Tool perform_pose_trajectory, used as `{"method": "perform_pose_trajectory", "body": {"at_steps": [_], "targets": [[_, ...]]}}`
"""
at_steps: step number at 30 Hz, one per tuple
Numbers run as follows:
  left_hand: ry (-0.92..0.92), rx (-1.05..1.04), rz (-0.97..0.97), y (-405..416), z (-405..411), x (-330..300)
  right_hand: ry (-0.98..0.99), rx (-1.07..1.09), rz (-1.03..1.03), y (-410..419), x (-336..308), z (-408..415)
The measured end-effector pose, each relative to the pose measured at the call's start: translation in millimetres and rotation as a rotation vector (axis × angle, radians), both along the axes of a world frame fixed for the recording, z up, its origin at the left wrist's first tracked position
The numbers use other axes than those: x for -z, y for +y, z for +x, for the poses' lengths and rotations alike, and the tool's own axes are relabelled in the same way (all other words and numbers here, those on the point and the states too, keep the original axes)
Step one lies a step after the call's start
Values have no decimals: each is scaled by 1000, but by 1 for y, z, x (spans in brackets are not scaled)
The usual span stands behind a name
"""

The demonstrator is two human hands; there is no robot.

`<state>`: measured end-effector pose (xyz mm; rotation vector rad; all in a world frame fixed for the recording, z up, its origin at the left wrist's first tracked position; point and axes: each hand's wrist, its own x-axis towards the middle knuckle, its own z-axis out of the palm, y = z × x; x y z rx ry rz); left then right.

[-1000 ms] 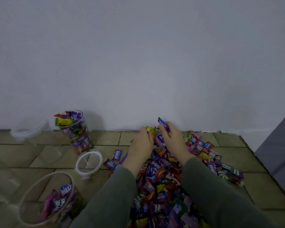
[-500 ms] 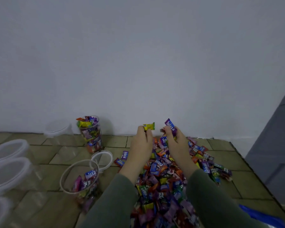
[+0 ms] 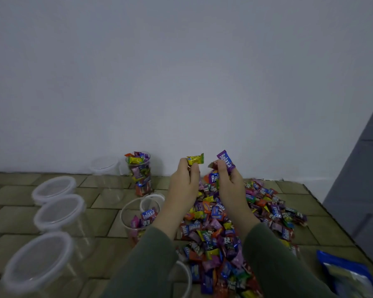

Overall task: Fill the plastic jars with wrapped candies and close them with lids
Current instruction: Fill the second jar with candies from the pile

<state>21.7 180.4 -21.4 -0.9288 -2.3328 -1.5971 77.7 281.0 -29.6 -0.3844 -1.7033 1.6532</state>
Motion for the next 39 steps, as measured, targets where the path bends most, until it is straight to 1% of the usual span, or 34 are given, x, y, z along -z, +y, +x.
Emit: {"method": "perform_pose_trajectory", "body": {"at_steps": [6, 11, 16, 21, 25, 28, 30, 32, 34, 36, 39], "targets": [[49, -57, 41, -54, -2, -7, 39, -48, -97, -48, -7, -1], [25, -119, 63, -94, -17, 4, 17, -86, -204, -87, -4, -9], [-23, -141, 49, -113, -24, 21, 4, -50, -297, -117, 9, -29], [-21, -93, 63, -124, -22, 29, 17, 17, -439, -138, 8, -44], [-10, -38, 117, -132, -25, 36, 15, 88, -469, -147, 9, -51], [7, -53, 163, -137, -31, 45, 10, 134, -442, -149, 12, -55], [69, -79, 144, -140, -35, 52, 2, 142, -431, -150, 15, -57], [173, -80, 137, -143, -36, 57, -2, 135, -425, -151, 17, -58], [212, -41, 184, -144, -34, 58, 6, 119, -415, -151, 17, -59], [174, -18, 256, -145, -32, 61, 18, 116, -404, -151, 15, -58], [56, -27, 380, -143, -34, 67, 28, 94, -414, -151, 16, -58]]}}
